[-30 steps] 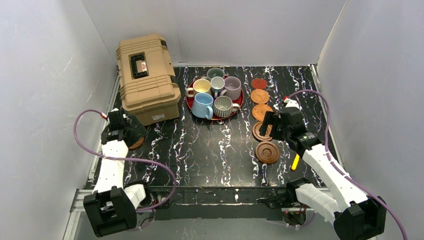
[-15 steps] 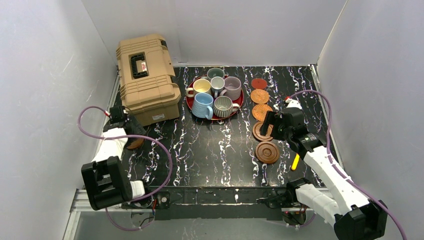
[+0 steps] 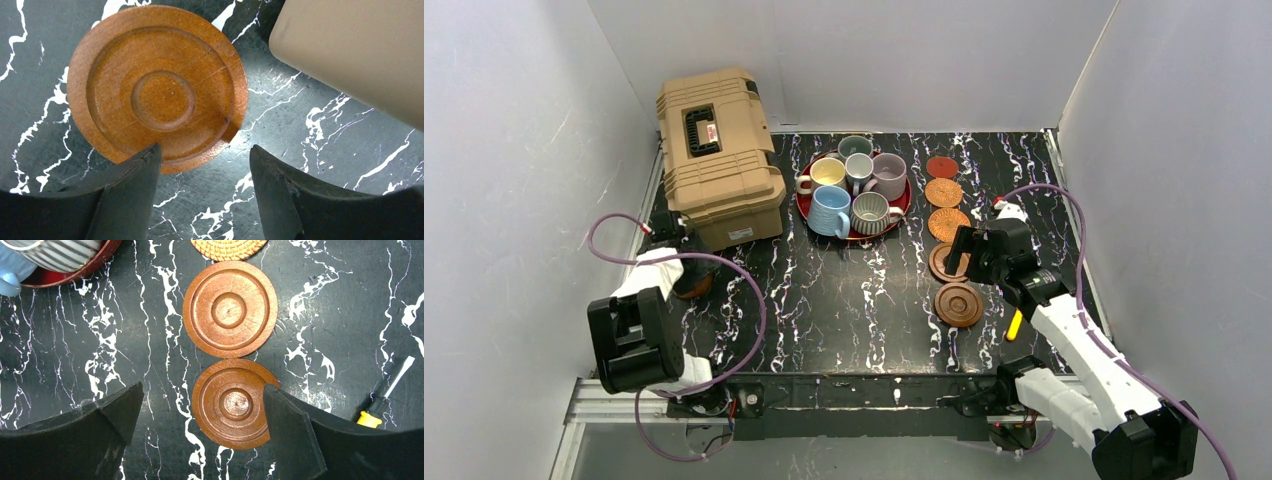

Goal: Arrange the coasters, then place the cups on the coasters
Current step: Move the coaster to the corner of the board.

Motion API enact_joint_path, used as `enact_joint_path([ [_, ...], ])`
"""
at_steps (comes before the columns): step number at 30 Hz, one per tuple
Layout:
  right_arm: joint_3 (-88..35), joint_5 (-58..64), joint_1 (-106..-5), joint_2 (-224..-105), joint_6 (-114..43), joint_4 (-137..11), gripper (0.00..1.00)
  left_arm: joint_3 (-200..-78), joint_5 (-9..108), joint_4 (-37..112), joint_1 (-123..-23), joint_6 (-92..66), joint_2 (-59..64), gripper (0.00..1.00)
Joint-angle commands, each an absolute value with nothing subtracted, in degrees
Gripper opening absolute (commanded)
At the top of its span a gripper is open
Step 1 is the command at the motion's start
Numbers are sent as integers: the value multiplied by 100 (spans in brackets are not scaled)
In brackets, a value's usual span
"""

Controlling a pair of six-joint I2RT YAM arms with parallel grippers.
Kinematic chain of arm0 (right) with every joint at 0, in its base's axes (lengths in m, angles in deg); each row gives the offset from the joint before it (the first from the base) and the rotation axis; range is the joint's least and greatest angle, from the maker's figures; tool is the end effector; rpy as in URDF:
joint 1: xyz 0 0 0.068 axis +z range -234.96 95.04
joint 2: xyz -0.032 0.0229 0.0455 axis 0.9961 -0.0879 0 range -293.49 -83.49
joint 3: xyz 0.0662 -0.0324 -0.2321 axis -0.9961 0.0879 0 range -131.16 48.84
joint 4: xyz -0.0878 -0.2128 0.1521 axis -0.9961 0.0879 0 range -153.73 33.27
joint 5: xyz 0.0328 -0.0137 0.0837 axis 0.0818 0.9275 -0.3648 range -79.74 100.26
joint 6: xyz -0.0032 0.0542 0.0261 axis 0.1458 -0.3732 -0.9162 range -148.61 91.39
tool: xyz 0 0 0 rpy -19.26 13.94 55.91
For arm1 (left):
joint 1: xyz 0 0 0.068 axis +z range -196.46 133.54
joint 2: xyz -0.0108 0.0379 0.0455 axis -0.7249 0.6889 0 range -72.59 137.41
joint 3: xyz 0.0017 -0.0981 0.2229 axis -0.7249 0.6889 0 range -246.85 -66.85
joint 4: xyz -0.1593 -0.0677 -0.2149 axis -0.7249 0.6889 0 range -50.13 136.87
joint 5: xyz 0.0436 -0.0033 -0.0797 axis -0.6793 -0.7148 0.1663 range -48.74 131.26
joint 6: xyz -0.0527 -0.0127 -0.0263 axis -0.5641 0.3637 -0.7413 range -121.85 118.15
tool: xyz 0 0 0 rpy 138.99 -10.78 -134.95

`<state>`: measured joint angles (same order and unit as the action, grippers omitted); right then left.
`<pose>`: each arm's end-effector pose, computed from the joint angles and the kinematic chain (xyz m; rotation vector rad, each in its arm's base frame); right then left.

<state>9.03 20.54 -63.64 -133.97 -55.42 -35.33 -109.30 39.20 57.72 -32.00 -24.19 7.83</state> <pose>0.2171 0.0761 0.2302 0.2041 2.2425 0.2520 0.2803 0.0741 0.1329 -0.8166 2.4095 -0.0082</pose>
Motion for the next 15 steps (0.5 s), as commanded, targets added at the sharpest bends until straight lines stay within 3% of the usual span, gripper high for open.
enact_joint_path([
  [1,903,2037,-6404,-13253,-5566,-3667,98,-11089,3888,5892,-3776,-2706,820,63],
  [15,864,2052,-6422,-13244,-5516,-3620,98,-10746,3900,6494,-4266,-3059,-289,63],
])
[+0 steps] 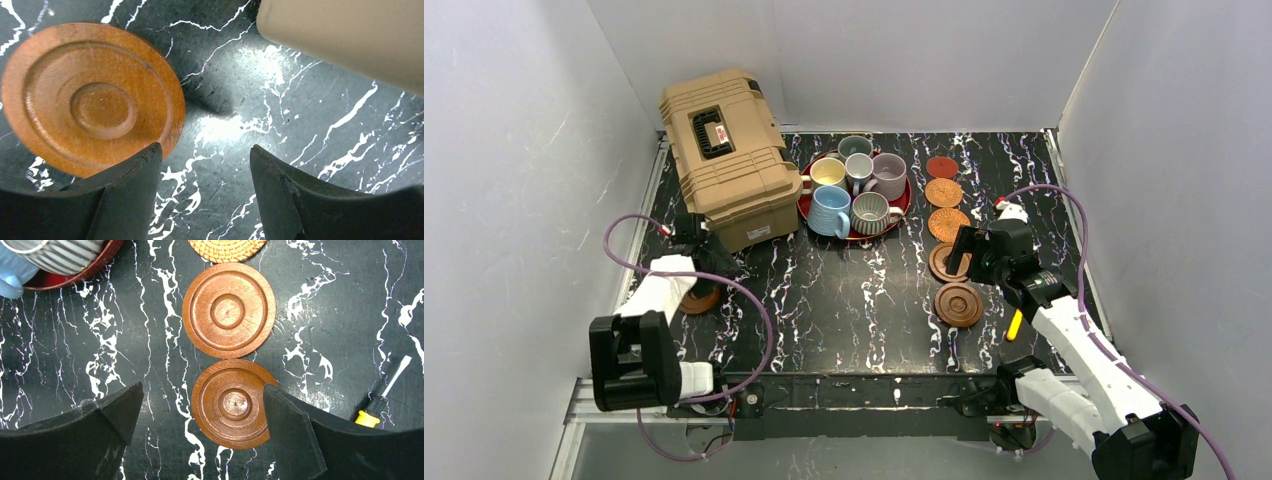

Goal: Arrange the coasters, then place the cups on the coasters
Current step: Move the coaster to the corner of the board.

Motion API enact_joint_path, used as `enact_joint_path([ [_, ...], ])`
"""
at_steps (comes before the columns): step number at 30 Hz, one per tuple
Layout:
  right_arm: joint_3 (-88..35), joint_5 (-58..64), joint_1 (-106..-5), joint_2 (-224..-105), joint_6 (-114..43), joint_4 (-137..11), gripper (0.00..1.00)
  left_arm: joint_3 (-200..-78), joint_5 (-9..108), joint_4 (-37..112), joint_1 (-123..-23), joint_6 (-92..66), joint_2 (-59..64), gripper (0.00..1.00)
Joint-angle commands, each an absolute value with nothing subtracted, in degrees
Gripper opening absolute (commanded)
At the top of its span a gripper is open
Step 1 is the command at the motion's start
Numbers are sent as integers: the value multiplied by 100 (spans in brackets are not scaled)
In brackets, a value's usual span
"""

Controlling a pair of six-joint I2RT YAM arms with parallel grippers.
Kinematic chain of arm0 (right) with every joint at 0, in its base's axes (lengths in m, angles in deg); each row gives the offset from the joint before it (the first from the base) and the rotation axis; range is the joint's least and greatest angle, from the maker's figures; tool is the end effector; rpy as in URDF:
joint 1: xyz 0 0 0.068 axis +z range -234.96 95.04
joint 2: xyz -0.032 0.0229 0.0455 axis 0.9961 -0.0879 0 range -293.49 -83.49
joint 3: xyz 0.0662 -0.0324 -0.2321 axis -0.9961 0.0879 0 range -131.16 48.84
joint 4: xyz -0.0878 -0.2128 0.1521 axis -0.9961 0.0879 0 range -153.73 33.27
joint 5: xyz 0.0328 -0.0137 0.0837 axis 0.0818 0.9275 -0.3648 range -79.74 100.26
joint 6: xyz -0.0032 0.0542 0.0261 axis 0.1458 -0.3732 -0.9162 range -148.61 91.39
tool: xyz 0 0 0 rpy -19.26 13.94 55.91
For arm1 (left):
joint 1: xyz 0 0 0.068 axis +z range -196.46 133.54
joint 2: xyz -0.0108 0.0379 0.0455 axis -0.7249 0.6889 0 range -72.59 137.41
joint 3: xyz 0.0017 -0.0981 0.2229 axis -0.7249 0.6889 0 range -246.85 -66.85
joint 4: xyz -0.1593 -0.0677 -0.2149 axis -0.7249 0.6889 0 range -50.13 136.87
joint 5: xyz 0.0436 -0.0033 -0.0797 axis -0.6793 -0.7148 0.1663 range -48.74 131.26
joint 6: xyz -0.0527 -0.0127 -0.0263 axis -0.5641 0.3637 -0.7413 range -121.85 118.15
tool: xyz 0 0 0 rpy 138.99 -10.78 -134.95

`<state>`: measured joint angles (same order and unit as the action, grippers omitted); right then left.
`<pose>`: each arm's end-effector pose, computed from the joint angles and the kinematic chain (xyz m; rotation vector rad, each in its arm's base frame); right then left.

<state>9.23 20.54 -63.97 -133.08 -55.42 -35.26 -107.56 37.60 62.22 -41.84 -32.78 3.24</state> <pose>0.2155 0.0741 0.2321 0.2109 2.2313 0.2538 0.2729 0.0250 0.1394 -0.8086 2.4430 -0.0909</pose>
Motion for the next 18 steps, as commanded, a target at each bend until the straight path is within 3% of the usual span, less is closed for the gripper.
enact_joint_path([
  [1,867,2046,-6422,-13247,-5525,-3634,98,-10745,3872,6574,-4263,-3044,-466,63],
  [6,846,1971,-6430,-13326,-5520,-3684,99,-10733,3069,6886,-4236,-3076,-997,70],
  [18,788,1990,-6439,-13122,-5486,-3582,98,-10832,3142,6350,-3786,-2855,119,70],
])
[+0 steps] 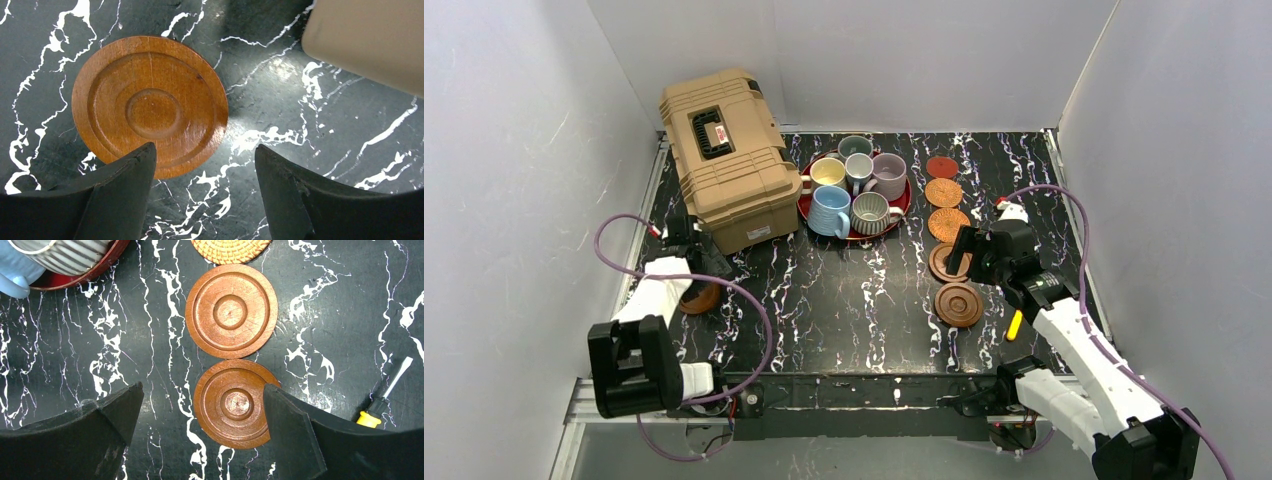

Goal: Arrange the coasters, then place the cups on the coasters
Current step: Move the coaster to the corner of the board.

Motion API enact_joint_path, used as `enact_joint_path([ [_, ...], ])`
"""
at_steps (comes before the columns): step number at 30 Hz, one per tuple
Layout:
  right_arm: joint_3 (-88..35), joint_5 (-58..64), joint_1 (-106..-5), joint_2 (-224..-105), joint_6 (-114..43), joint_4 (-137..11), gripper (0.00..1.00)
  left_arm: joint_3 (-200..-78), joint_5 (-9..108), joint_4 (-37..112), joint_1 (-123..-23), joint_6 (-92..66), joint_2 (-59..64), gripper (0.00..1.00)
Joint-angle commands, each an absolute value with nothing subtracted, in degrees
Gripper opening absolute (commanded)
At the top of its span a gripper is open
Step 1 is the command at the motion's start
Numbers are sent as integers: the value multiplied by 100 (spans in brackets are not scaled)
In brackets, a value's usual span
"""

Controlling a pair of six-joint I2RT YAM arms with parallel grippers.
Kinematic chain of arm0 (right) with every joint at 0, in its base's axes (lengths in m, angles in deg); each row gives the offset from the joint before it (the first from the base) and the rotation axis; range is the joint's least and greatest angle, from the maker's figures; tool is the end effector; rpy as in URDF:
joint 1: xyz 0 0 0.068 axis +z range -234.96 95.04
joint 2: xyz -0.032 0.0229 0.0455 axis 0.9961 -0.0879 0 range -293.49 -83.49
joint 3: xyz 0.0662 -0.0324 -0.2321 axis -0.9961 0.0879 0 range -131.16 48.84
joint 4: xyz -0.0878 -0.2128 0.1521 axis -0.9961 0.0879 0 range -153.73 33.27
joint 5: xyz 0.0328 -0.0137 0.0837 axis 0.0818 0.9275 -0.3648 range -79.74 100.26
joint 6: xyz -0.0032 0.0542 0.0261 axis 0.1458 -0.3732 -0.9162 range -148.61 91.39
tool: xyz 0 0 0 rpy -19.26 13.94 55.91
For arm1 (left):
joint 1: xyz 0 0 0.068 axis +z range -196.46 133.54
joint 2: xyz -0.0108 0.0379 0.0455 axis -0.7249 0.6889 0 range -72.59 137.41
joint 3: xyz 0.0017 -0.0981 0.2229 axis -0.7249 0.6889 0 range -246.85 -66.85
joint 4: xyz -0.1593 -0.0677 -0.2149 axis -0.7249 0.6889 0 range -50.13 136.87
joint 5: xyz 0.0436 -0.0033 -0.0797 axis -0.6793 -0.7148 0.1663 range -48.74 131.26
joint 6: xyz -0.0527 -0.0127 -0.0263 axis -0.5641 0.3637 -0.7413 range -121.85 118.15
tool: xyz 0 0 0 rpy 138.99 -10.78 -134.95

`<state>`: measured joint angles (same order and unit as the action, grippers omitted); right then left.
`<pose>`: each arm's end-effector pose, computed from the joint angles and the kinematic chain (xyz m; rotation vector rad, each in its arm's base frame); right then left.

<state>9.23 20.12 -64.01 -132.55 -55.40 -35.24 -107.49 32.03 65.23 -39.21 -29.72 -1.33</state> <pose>0.2144 0.0739 0.2339 0.2078 2.2249 0.2650 0.2626 0.0407 0.1559 -0.8228 2.3925 0.0623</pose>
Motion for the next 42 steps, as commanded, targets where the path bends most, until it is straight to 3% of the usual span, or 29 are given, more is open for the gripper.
enact_joint_path([
  [1,784,2007,-6439,-13101,-5483,-3571,98,-10829,3185,6298,-3778,-2834,169,70],
  [9,819,1975,-6444,-13068,-5520,-3630,99,-10667,3619,6250,-4110,-3191,585,67],
  [23,692,1997,-6448,-13073,-5476,-3552,99,-9521,4492,6563,-4235,-4617,-478,59],
  [42,613,1785,-6448,-13269,-5512,-3483,99,-9443,3973,6325,-6768,-4901,-733,54],
])
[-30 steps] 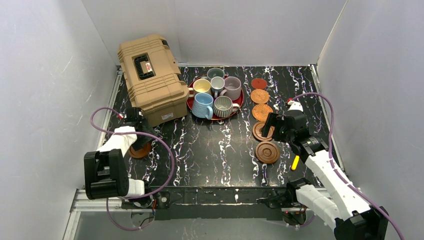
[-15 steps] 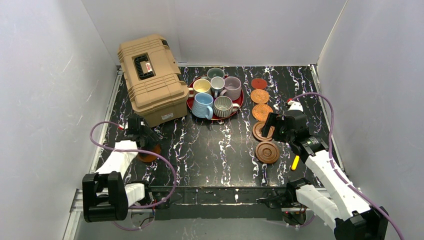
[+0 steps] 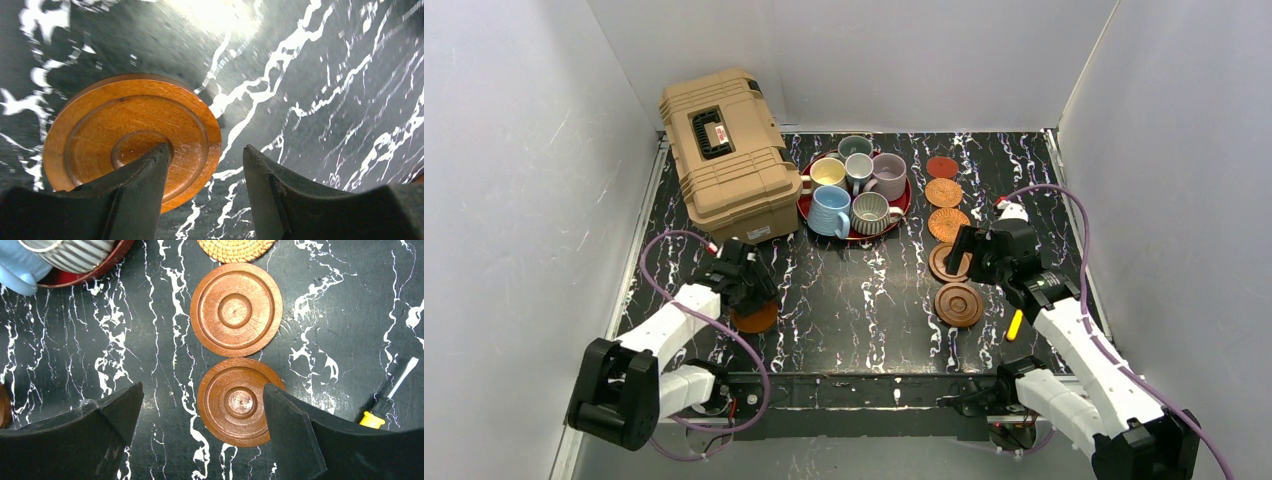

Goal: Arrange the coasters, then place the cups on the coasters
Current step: Move the coaster to the corner of the board.

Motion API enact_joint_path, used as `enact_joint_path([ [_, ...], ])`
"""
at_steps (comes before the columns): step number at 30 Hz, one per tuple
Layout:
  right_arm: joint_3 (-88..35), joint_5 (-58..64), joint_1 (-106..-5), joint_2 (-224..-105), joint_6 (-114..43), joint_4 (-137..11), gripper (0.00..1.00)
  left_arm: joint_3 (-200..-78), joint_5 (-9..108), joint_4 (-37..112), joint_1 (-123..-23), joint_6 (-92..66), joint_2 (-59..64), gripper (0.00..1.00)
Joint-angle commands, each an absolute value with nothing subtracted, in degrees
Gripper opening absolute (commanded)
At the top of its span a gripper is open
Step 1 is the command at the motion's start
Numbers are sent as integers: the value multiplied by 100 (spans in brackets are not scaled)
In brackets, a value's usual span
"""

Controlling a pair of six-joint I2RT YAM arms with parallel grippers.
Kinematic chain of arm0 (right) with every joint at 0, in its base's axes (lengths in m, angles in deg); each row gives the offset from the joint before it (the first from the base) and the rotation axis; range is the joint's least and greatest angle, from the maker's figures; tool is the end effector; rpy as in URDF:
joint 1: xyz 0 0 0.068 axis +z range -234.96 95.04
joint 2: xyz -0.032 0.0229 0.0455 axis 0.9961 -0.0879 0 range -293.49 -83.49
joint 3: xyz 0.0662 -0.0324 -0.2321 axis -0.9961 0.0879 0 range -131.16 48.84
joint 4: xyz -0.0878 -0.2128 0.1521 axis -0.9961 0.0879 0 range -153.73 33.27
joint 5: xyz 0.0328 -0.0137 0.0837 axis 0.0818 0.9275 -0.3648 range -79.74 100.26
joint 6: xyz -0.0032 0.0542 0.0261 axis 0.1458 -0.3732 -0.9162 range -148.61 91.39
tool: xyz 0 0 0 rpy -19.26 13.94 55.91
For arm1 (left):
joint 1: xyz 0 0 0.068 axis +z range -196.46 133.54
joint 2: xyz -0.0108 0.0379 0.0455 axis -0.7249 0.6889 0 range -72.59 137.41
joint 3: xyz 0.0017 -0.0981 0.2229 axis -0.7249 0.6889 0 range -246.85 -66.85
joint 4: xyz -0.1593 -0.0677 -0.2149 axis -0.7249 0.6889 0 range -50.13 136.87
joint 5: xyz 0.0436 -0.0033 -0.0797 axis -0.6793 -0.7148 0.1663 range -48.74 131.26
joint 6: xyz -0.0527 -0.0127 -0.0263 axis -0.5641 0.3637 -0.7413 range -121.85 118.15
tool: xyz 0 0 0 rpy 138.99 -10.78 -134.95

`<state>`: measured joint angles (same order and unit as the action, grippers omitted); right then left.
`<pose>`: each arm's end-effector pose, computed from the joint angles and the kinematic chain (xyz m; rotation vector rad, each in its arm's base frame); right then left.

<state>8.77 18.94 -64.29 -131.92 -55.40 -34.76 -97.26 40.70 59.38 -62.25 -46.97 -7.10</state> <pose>0.2132 0.0732 0.2382 0.2026 2.2197 0.2888 0.2305 -0.0646 0.1288 -0.6559 2.4895 -0.4058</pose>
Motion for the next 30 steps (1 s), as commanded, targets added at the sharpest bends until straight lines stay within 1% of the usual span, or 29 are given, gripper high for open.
enact_joint_path([
  [1,617,1771,-6454,-13297,-5505,-3482,98,-9455,3931,6283,-6934,-4918,-759,54],
  [6,598,1620,-6448,-13475,-5412,-3393,98,-9780,3735,6042,-7836,-4903,-722,55],
  [9,615,1537,-6448,-13597,-5400,-3250,98,-10159,3641,6028,-8256,-4767,-694,57],
  [11,630,1491,-6448,-13634,-5407,-3174,98,-10343,3409,6137,-8421,-4696,-883,59],
  [15,621,1491,-6448,-13640,-5410,-3041,98,-10500,2917,6738,-8420,-4610,-1622,67],
  [17,621,1493,-6448,-13647,-5425,-3017,98,-10613,2906,7187,-8387,-4438,-1748,74],
  [18,629,1484,-6448,-13653,-5427,-3016,98,-10689,2915,7473,-8367,-4376,-1749,76],
  [21,680,1466,-6448,-13713,-5464,-3060,98,-10674,2721,8130,-8364,-4407,-1883,76],
  [26,685,1330,-6448,-13882,-5529,-3162,99,-10286,2623,8430,-8342,-4687,-2358,75],
  [30,694,1255,-6448,-13952,-5578,-3244,98,-10145,2453,8384,-8250,-4770,-2132,68],
])
